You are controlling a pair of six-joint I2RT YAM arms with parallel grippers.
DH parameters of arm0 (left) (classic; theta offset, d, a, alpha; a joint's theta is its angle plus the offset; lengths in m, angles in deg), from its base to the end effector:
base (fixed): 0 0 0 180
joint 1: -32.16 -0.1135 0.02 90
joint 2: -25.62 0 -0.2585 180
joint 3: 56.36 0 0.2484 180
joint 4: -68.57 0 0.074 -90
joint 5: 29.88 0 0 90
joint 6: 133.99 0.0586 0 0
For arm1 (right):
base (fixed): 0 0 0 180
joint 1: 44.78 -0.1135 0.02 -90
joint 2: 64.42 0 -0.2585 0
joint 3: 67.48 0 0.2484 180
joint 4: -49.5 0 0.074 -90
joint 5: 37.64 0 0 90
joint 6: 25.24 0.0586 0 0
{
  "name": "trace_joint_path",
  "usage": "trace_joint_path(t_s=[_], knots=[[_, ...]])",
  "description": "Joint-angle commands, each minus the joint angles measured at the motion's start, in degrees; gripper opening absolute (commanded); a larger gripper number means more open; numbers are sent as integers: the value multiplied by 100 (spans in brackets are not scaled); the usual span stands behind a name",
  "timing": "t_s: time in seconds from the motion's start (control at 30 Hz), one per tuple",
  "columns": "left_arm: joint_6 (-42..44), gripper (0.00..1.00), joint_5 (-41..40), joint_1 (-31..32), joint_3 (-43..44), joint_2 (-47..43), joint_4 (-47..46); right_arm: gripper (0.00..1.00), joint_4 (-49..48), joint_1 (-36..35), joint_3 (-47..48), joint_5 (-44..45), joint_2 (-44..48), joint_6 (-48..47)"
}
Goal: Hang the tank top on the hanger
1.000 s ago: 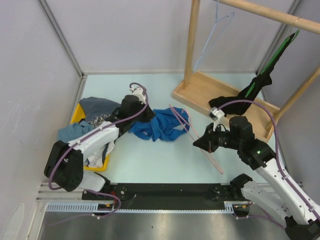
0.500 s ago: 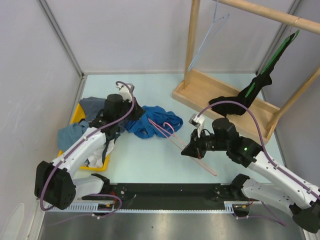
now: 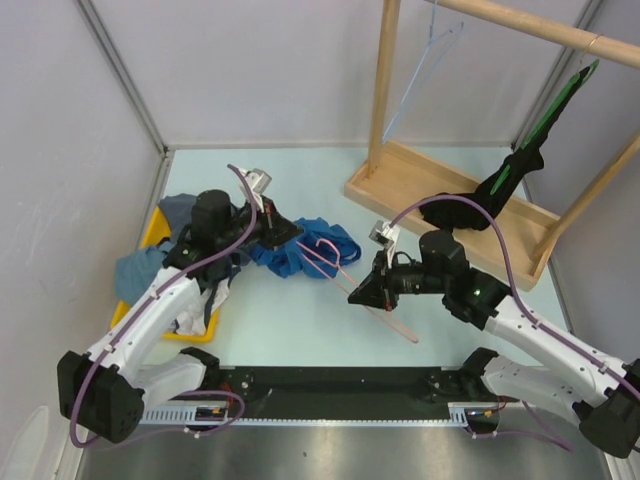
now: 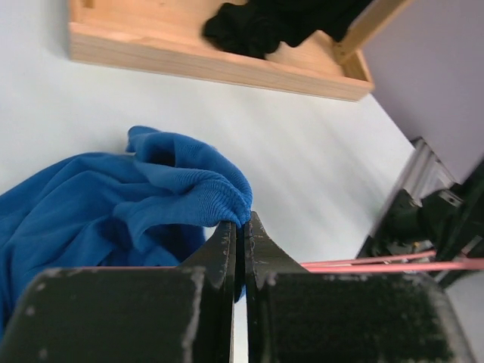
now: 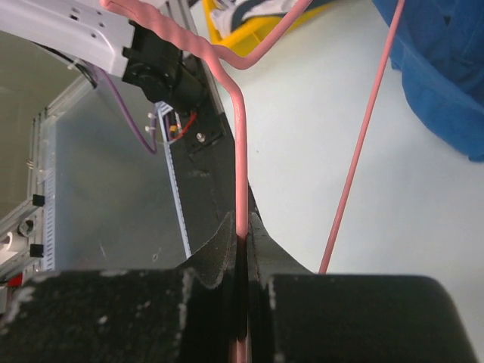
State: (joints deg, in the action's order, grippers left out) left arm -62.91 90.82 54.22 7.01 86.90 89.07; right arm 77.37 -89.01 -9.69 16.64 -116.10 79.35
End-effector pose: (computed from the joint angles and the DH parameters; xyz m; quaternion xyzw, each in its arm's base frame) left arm 0.2316 -0.1261 0.3100 0.1762 0.7776 -0.3986 0.4532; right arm 0.1335 0.1777 0.2977 -0.3679 0.7178 0.4834 0.3404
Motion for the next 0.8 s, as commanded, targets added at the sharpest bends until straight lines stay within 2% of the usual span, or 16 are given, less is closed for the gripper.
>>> trace_joint_path(t_s=[0.0,0.23,0.33,0.4,0.53,0.57,0.6,0.67,0.7,0.77], knots=[[-103,0,964,-36,300,-212,-536,0,-1072,107,-101,-488,-114,184],[-840,0,1832,-36,99,-248,-1485,0,-1310,309,-145,-549,-105,193],[-1184,0,1949,-35,-69,-248,-2058,0,-1336,371,-180,-558,-53,211],[-1132,0,1844,-35,-87,-213,-1971,0,-1328,388,-180,-585,17,237],[-475,1,1309,-36,-43,-98,-1085,0,-1249,432,-154,-594,184,237],[-403,3,942,-36,-69,-194,-813,0,-1222,459,-154,-593,219,237],[-341,14,747,-36,-87,-247,-732,0,-1170,468,-154,-593,255,237],[-209,26,499,-44,-148,-457,-688,0,-1134,494,-145,-594,334,202],[-174,48,429,-44,-140,-485,-696,0,-1099,503,-127,-602,351,220],[-113,63,367,-44,-61,-503,-460,0,-1073,503,-110,-628,413,237]])
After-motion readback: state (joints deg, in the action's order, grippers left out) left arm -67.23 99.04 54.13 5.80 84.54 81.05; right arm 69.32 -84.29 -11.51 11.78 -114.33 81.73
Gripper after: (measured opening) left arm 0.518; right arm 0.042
